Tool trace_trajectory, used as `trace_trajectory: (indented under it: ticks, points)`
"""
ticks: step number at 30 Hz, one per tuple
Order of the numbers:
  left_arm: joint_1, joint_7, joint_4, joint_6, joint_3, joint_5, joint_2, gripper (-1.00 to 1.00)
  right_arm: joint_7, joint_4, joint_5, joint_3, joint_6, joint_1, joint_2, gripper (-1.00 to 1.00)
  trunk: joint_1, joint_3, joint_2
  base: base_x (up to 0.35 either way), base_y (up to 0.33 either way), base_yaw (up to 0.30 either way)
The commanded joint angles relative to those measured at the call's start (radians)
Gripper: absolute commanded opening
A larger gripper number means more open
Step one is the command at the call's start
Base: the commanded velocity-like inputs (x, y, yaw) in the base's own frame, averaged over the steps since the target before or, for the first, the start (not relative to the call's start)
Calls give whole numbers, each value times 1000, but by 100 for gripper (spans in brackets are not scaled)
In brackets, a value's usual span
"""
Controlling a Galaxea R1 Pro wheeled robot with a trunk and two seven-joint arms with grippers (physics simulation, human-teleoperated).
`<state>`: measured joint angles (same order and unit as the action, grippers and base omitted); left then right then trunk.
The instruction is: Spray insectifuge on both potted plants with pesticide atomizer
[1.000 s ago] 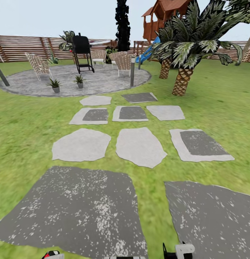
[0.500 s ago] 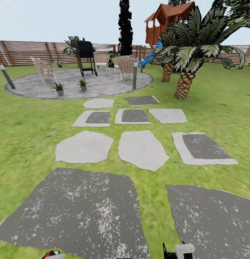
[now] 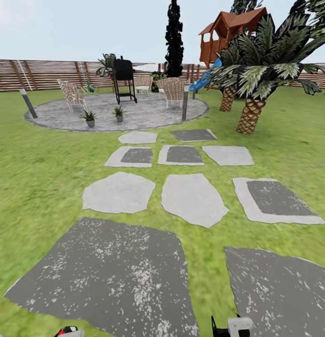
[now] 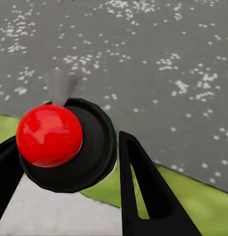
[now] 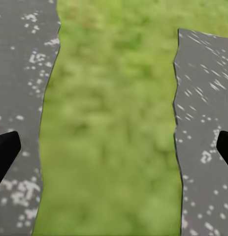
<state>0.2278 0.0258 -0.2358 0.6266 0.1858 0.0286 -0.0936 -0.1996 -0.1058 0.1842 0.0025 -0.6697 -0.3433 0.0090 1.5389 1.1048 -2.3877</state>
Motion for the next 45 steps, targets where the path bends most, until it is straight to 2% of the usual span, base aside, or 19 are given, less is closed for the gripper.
trace_trajectory:
  ticks: [1, 14, 45]
  points:
    - [1, 3, 1, 4, 1, 3, 0, -100, -10, 1, 11, 0, -1, 0, 0, 100, 0, 0, 0, 0, 0, 202]
    - [1, 4, 1, 5, 1, 3, 0, -100, -11, 1, 11, 1, -1, 0, 0, 100, 0, -16, 0, 38, 0, 202]
    - [1, 4, 2, 7, 1, 2, 0, -100, -11, 2, 11, 1, -1, 0, 0, 100, 0, -53, 0, 331, 53, 202]
